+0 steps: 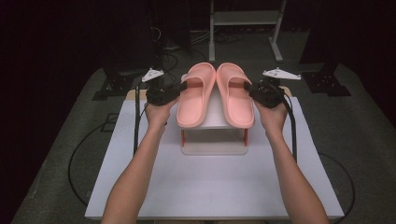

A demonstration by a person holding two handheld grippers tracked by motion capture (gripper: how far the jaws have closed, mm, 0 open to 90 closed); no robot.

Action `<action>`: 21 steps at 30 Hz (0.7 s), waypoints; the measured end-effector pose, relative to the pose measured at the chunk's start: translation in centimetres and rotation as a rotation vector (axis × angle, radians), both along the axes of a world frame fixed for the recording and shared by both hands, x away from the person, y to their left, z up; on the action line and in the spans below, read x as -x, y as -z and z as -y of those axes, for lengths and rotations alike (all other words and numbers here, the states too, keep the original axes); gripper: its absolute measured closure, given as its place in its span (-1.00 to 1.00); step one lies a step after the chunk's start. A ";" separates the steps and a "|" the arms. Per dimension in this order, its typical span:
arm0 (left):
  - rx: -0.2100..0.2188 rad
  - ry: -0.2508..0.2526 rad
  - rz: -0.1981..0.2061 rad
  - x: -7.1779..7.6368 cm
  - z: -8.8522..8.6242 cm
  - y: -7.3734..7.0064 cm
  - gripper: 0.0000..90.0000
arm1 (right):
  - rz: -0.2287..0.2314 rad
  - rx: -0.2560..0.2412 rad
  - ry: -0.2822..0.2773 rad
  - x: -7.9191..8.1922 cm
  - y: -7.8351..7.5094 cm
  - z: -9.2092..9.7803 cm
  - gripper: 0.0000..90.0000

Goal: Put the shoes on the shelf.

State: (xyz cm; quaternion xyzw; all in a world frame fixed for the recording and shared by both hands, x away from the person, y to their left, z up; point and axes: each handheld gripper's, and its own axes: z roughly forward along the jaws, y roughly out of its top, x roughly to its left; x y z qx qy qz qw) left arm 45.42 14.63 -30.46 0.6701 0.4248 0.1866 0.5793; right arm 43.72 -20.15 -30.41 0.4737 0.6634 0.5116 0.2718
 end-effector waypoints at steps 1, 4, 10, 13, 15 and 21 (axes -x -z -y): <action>0.000 0.003 -0.003 0.0 0.1 0.0 0.54 | -0.004 -0.001 0.001 0.0 0.0 0.0 0.56; -0.002 0.004 -0.005 -0.1 0.2 0.1 0.54 | -0.005 -0.010 0.004 -0.1 0.1 0.0 0.55; -0.009 0.005 -0.009 -0.2 0.5 0.2 0.53 | -0.013 -0.009 0.008 -0.2 0.1 -0.2 0.53; -0.003 0.002 -0.011 -0.3 0.6 0.2 0.52 | -0.012 -0.010 0.009 -0.3 0.2 -0.3 0.52; -0.002 0.001 -0.010 -0.3 0.6 0.2 0.52 | -0.015 -0.009 0.009 -0.3 0.2 -0.5 0.51; 0.004 0.004 -0.012 -0.3 0.5 0.2 0.50 | -0.012 0.006 0.002 -0.6 0.0 -1.0 0.51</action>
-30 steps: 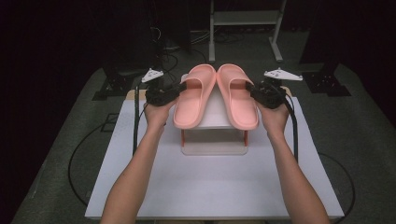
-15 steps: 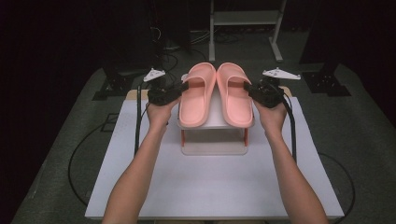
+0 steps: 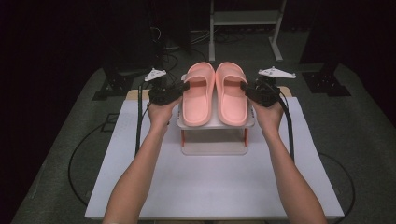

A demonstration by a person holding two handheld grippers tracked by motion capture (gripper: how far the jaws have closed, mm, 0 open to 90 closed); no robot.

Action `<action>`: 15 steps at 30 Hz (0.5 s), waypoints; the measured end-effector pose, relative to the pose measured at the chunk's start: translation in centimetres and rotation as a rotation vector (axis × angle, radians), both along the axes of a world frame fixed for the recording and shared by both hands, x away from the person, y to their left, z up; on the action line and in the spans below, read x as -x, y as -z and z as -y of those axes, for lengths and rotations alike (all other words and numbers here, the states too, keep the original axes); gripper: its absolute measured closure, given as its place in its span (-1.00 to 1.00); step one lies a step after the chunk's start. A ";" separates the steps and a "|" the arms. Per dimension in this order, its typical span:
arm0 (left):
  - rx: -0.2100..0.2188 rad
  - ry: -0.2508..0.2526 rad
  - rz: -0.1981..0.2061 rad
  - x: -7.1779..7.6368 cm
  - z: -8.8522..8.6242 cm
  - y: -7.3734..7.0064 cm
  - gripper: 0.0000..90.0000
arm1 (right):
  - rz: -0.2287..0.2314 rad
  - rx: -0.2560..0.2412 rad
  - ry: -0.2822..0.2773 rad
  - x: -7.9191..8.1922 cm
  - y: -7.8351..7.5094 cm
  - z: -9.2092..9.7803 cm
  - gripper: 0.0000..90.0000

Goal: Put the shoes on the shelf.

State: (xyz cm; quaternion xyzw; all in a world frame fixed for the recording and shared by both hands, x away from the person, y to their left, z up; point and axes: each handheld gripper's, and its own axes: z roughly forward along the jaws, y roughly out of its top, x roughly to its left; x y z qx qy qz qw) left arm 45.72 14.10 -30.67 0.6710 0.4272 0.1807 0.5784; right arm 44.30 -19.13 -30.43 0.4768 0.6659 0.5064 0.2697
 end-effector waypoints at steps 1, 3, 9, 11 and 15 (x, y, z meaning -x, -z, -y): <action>0.000 -0.001 0.000 0.0 0.0 0.0 0.50 | 0.000 0.000 -0.001 0.0 0.0 0.0 0.50; 0.007 -0.004 0.000 0.0 0.1 0.0 0.50 | 0.000 0.001 -0.003 -0.2 0.0 -0.2 0.50; 0.009 -0.006 -0.007 -0.2 0.1 0.1 0.49 | -0.004 0.003 -0.002 -0.4 0.1 -0.5 0.48; 0.009 -0.006 -0.008 -0.3 0.1 0.1 0.49 | -0.008 0.002 -0.002 -0.5 0.1 -0.6 0.48; 0.006 -0.006 -0.009 -0.4 0.3 0.2 0.48 | -0.015 0.002 -0.002 -0.7 0.2 -0.7 0.47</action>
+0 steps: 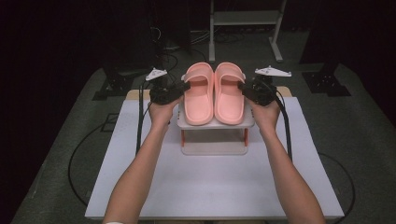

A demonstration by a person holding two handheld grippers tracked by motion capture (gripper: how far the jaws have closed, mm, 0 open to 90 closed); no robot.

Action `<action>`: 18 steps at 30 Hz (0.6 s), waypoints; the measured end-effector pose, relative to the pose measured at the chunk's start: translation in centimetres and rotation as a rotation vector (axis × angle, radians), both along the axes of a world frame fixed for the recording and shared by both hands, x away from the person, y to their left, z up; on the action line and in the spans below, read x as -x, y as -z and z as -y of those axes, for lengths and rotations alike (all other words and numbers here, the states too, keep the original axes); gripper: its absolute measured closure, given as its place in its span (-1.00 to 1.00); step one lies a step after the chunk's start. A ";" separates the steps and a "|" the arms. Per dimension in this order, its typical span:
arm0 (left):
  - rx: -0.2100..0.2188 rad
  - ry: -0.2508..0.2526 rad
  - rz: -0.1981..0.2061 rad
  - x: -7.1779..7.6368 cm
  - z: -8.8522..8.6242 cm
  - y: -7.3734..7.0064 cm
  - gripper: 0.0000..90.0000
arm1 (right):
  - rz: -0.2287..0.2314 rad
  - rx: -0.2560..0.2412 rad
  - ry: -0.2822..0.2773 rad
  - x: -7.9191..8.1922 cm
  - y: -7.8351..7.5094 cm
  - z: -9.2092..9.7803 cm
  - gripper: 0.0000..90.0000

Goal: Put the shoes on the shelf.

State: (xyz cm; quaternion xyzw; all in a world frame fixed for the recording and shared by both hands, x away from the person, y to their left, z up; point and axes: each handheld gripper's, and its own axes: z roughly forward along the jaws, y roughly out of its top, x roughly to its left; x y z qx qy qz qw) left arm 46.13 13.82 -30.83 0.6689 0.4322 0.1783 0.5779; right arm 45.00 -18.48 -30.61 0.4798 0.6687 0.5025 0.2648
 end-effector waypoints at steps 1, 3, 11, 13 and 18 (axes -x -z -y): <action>-0.004 0.002 -0.002 0.0 0.0 0.0 0.48 | -0.001 -0.001 0.001 0.0 0.0 0.0 0.47; -0.006 0.001 -0.003 -0.1 0.1 0.1 0.48 | -0.004 0.003 0.001 -0.1 0.0 -0.1 0.46; -0.013 0.001 -0.013 -0.4 0.5 0.2 0.47 | -0.013 0.005 0.004 -0.5 0.2 0.0 0.45; -0.013 0.004 -0.012 -0.5 0.5 0.2 0.47 | -0.011 0.006 0.006 -0.5 0.2 -0.1 0.44; -0.015 0.002 -0.013 -0.6 0.6 0.3 0.47 | -0.006 0.005 0.008 -0.7 0.2 -0.1 0.43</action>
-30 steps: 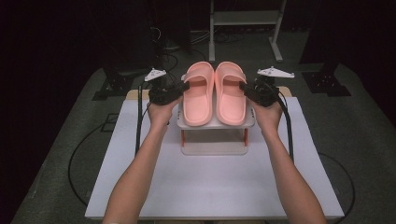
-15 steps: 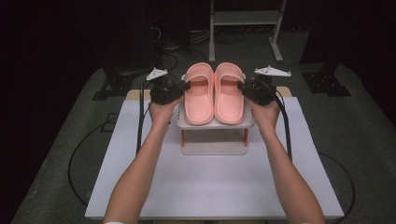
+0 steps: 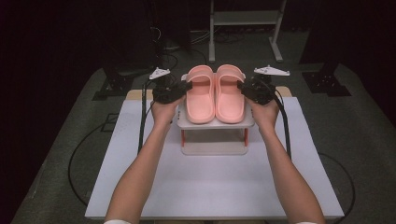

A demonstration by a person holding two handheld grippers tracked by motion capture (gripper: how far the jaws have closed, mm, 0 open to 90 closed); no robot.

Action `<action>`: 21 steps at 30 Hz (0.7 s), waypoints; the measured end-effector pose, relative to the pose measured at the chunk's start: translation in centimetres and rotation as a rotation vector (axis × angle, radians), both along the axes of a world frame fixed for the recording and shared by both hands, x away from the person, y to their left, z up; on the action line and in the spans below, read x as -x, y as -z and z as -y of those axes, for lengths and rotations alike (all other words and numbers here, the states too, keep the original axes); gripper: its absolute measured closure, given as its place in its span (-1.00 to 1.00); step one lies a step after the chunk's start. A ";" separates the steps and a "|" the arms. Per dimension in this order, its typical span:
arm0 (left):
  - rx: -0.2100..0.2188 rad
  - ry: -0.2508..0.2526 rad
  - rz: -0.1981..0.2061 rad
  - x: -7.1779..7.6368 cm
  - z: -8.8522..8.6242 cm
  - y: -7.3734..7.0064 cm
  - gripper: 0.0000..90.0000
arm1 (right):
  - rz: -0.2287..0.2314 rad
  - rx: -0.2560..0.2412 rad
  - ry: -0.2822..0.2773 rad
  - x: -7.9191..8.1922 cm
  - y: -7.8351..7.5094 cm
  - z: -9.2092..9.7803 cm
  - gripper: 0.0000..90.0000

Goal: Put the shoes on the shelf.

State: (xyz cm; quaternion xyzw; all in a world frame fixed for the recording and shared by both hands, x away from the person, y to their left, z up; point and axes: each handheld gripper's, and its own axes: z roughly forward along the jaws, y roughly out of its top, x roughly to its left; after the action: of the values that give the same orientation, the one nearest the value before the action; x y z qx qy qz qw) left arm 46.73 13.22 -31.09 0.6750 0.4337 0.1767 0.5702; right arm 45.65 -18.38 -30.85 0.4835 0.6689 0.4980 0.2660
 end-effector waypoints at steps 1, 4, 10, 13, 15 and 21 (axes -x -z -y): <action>0.001 0.000 0.000 0.0 0.0 0.0 0.47 | 0.001 0.001 0.000 0.0 0.0 0.0 0.43; 0.001 0.001 0.001 0.0 0.0 0.0 0.47 | 0.004 0.002 -0.001 0.0 0.0 -0.1 0.43; 0.002 0.010 -0.002 0.0 -0.2 0.0 0.45 | 0.000 -0.008 -0.005 0.0 0.0 0.0 0.39; 0.004 0.011 -0.004 0.0 -0.2 0.0 0.43 | -0.001 -0.016 -0.009 0.0 0.1 0.1 0.37; 0.008 0.013 -0.005 0.0 -0.2 0.1 0.42 | -0.003 -0.021 -0.013 0.0 0.1 0.2 0.36; 0.023 0.022 -0.007 0.0 -0.4 0.1 0.37 | -0.018 -0.036 -0.029 0.0 0.1 0.6 0.32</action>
State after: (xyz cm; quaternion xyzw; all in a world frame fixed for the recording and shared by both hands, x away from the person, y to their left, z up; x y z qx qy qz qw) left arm 46.68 13.58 -31.16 0.6737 0.4304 0.1631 0.5781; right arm 45.69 -18.94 -30.97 0.4830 0.6691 0.5095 0.2439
